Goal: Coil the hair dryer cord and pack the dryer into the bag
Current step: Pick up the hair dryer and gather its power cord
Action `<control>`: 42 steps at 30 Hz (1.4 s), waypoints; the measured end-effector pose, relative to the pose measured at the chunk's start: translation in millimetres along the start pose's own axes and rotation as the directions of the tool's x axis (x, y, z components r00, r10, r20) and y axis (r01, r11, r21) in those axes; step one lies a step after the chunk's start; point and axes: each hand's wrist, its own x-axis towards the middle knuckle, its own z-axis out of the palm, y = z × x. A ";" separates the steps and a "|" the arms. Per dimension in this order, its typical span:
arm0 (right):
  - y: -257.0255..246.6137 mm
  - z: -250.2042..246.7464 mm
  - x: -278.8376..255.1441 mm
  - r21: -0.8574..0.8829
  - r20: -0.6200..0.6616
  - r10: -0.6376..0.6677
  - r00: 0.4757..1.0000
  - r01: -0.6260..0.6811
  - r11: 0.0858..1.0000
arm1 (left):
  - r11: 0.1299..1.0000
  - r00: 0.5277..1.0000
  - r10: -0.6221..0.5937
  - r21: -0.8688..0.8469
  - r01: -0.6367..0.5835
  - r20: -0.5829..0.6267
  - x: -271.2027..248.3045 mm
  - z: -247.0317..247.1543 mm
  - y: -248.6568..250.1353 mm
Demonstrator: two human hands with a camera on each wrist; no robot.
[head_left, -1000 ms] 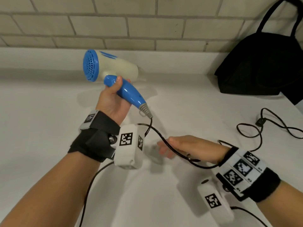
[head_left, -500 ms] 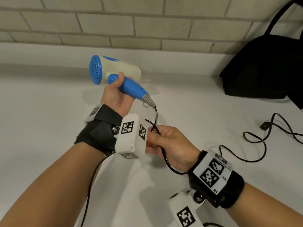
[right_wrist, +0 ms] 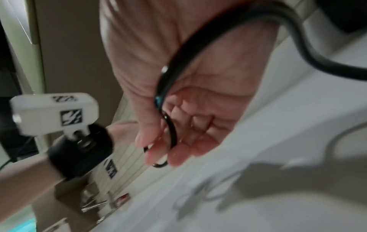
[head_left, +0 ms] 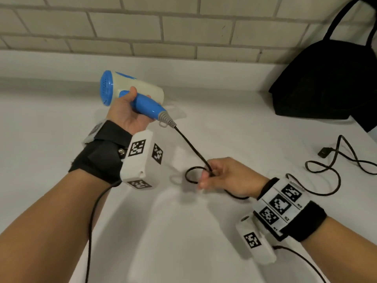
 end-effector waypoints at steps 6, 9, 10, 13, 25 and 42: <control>-10.0 -44.6 2.6 -0.597 -0.305 -0.207 0.930 -0.018 0.802 | 0.987 0.978 -0.154 -0.014 0.158 0.142 1.7 -25.0 -3.1; -10.1 -57.8 3.4 -0.684 -0.390 -0.349 0.852 -0.015 0.729 | 0.986 0.967 -0.169 0.030 0.167 0.188 -3.8 -24.9 -14.4; -11.2 -60.9 1.3 -0.645 -0.420 -0.354 0.836 0.000 0.764 | 0.988 0.968 -0.156 0.049 0.149 0.197 -5.2 -25.3 -17.8; -12.2 -65.8 -10.8 -0.478 -0.312 -0.192 0.930 0.021 0.878 | 0.985 0.975 -0.138 0.126 0.117 0.173 -6.4 -29.6 -26.6; -8.4 -93.5 -77.4 -0.339 -0.102 0.141 0.985 -0.168 0.926 | 0.935 0.973 -0.229 0.284 0.213 0.025 -10.1 -57.5 -65.8; -31.2 -74.8 -72.6 -0.326 -0.282 -0.203 0.938 0.106 0.940 | -0.060 0.683 -0.121 0.682 -0.729 0.720 -72.2 -44.7 -75.4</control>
